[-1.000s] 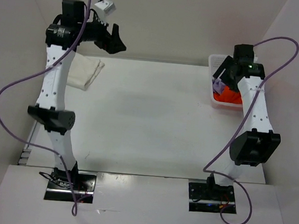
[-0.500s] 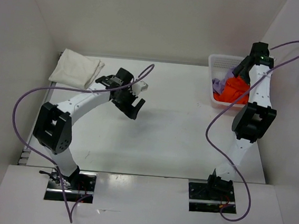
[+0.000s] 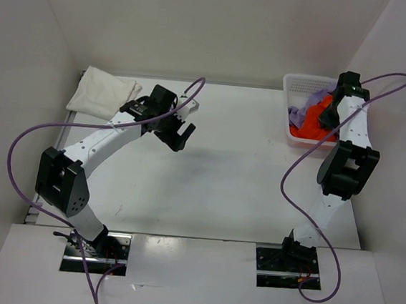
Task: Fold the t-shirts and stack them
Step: Grab crumpled tshirt from bin with the right arm, then move the tshirt to the center of the board
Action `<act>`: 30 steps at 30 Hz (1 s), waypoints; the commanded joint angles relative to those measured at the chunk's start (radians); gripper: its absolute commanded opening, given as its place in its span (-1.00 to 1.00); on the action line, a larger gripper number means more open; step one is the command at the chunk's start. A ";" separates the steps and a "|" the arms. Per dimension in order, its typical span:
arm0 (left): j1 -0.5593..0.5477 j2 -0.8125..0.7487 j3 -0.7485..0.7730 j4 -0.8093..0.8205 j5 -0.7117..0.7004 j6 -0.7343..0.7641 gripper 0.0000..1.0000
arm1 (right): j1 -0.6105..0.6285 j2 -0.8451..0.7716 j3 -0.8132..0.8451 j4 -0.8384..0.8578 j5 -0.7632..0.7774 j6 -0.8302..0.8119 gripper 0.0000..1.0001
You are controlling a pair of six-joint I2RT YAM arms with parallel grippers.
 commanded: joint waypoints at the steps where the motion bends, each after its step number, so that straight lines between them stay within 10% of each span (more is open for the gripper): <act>1: 0.002 0.000 0.032 0.011 -0.001 0.010 0.98 | -0.008 -0.071 0.010 0.039 -0.010 0.001 -1.00; 16: 0.002 -0.031 0.084 0.001 -0.128 0.039 0.98 | 0.434 -0.226 0.642 -0.063 0.519 0.070 -1.00; 24: 0.026 -0.041 0.164 -0.009 -0.189 0.067 0.98 | 0.439 -0.219 0.745 -0.007 0.634 0.048 -1.00; 30: 0.084 -0.078 0.200 -0.029 -0.176 0.057 0.98 | 0.463 -0.283 0.744 0.091 0.212 -0.034 -1.00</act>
